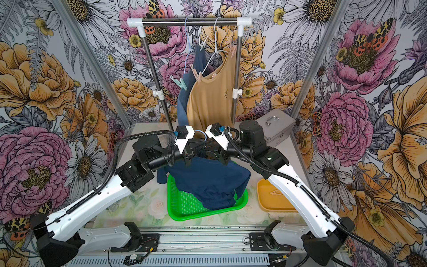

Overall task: Remove the clothespins securing t-shirts to the hanger
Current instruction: Adjust the hanger.

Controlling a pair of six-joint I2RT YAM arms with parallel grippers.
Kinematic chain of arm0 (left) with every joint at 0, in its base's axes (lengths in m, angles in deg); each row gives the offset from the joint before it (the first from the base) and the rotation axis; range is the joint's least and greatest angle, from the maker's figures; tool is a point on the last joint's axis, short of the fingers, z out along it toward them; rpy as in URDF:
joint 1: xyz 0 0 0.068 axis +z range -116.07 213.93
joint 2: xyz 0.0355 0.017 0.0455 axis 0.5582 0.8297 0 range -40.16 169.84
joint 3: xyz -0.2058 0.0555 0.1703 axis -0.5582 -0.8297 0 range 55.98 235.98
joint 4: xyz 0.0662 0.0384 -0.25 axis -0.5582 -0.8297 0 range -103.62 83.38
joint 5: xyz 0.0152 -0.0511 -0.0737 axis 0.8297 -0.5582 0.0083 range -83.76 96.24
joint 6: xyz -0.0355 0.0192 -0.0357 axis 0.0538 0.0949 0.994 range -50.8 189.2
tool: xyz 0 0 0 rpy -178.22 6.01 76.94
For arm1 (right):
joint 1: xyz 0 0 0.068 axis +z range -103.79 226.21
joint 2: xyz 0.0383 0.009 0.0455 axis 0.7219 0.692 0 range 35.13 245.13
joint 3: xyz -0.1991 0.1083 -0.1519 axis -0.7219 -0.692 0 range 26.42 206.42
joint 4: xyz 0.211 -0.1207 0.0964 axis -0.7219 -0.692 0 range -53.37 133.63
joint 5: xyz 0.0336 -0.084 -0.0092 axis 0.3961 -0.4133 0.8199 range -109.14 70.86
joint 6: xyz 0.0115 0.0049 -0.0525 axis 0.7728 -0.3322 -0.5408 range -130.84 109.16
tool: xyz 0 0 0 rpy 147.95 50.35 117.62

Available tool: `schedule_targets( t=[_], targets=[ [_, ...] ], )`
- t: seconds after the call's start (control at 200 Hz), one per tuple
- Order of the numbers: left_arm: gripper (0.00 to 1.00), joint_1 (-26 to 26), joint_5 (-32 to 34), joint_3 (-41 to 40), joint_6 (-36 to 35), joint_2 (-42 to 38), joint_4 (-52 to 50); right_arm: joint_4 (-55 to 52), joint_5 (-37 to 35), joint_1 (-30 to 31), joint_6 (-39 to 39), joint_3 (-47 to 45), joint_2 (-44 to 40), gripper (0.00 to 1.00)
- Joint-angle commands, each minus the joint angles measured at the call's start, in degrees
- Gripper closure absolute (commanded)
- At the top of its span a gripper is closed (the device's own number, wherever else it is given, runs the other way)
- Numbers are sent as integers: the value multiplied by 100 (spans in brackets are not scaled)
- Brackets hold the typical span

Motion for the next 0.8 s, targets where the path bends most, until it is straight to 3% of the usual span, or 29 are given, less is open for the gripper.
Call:
schedule_targets(
  t=[0.0,0.24,0.4,0.55,0.61,0.795],
  targets=[
    [99,69,-182,292,93,-22,120,160,214,69,57,173,142,71],
    [99,73,-183,293,115,-22,133,161,226,112,30,284,253,83],
    [99,100,-174,216,115,-29,152,149,265,111,31,379,242,85],
    [98,126,-170,198,132,-63,182,145,270,112,15,390,262,99],
    [93,181,-168,160,137,-102,192,143,295,112,20,395,285,100],
    [64,459,-339,-23,211,-327,215,137,296,103,-18,409,310,100]
  ],
)
